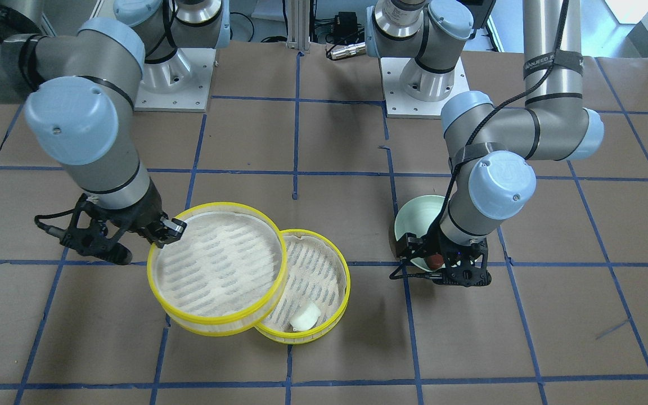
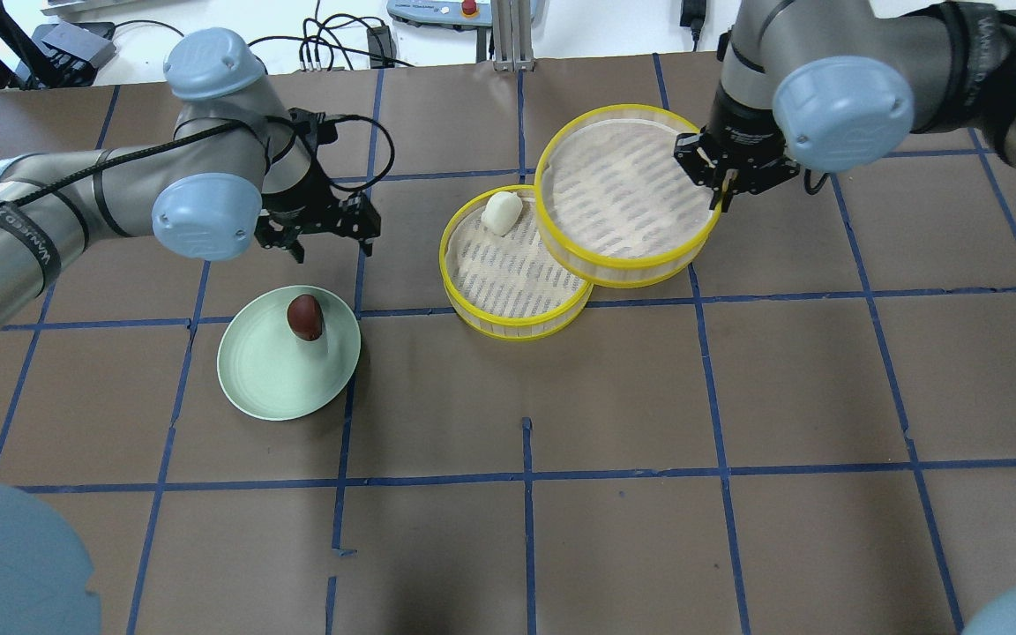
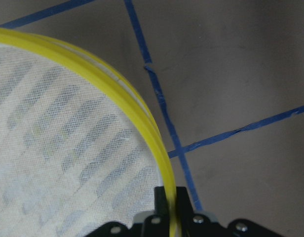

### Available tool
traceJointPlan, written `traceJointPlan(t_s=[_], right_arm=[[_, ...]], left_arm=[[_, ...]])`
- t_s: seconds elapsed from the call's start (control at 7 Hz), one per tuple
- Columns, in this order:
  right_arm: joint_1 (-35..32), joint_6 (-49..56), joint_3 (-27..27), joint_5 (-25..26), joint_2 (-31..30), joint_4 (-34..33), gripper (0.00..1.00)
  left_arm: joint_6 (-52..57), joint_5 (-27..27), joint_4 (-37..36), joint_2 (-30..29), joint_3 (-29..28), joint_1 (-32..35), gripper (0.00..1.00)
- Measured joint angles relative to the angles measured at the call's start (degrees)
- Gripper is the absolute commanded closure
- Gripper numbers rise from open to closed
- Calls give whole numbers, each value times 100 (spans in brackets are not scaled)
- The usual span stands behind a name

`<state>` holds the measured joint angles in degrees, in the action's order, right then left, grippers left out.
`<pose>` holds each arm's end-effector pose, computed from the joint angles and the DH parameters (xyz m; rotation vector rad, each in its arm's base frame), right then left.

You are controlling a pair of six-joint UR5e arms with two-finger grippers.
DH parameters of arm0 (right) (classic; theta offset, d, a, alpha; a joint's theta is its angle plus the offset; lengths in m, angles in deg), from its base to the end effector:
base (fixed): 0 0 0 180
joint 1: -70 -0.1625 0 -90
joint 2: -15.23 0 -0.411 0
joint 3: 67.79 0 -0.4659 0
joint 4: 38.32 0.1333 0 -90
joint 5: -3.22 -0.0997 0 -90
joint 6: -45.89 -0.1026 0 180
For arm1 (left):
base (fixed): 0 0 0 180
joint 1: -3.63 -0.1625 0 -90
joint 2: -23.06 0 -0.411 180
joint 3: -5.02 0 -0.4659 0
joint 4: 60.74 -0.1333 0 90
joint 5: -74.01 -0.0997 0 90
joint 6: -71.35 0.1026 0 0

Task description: Stack buns with steamer

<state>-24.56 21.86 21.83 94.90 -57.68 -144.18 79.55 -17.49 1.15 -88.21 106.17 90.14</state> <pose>0.1828 -0.6527 0.3174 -0.5255 -3.0648 -0.0111 -0.0918 -0.6409 0.1860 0.1298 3.1182 0.1210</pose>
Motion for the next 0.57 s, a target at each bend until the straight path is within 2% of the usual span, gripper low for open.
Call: traceJointPlan(t_s=[0.14,0.29,0.43,0.57], right_arm=[[-311,-520,-115,-72,171,-22,97],[-597,-914,-284,-102,406,-26,96],[-811,-1159,-401,-97,607,-21,96],[-922,-1277,-448,-74,732,-7,96]], left_arm=[[435,-223,-152,-38,282,-125,20],[596,-300,-305,-97,440,-173,44],[645,-316,-371,-150,522,-189,90],[664,-313,-397,-190,581,-192,95]])
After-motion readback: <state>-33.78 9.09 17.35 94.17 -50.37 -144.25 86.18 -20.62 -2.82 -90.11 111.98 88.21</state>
